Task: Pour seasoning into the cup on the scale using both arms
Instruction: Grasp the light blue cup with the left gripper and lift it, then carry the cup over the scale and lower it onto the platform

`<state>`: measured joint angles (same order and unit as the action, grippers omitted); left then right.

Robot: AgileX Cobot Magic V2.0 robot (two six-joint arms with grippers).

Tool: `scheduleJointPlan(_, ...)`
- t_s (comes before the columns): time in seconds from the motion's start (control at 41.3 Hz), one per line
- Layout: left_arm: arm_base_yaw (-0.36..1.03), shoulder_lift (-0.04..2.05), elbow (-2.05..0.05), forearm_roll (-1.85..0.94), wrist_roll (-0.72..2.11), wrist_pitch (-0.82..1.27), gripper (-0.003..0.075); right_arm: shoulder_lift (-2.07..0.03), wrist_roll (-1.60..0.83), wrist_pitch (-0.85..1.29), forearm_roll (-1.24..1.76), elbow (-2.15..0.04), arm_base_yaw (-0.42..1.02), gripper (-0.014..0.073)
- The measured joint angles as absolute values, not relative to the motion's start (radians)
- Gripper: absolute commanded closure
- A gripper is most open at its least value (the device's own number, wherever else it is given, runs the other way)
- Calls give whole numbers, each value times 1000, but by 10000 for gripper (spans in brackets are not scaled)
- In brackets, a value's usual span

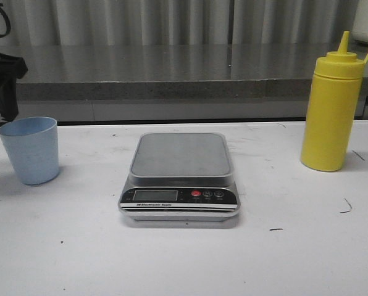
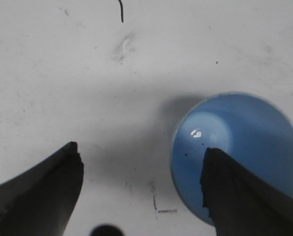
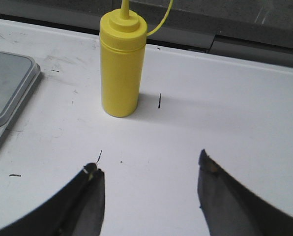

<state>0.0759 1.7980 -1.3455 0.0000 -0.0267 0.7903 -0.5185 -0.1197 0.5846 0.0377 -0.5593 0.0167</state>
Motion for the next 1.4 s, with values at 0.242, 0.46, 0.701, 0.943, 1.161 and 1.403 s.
scheduleJointPlan(0.242, 106, 1899, -1399, 0, -27, 813, 299, -519, -120, 585, 38, -559, 17, 148)
scheduleJointPlan(0.46, 115, 1910, -1402, -8, -27, 817, 547, -519, -120, 585, 38, -559, 17, 148)
scheduleJointPlan(0.701, 115, 1910, -1404, -10, -27, 817, 731, -519, -120, 586, 38, -559, 17, 148)
scheduleJointPlan(0.943, 115, 1887, -1404, -14, -27, 823, 740, -519, -120, 586, 38, -559, 17, 148)
scheduleJointPlan(1.161, 134, 1794, -1404, -22, -27, 832, 740, -519, -120, 586, 38, -559, 17, 148)
scheduleJointPlan(1.403, 234, 1725, -1406, -22, -18, 852, 740, -519, -120, 586, 38, -559, 17, 148)
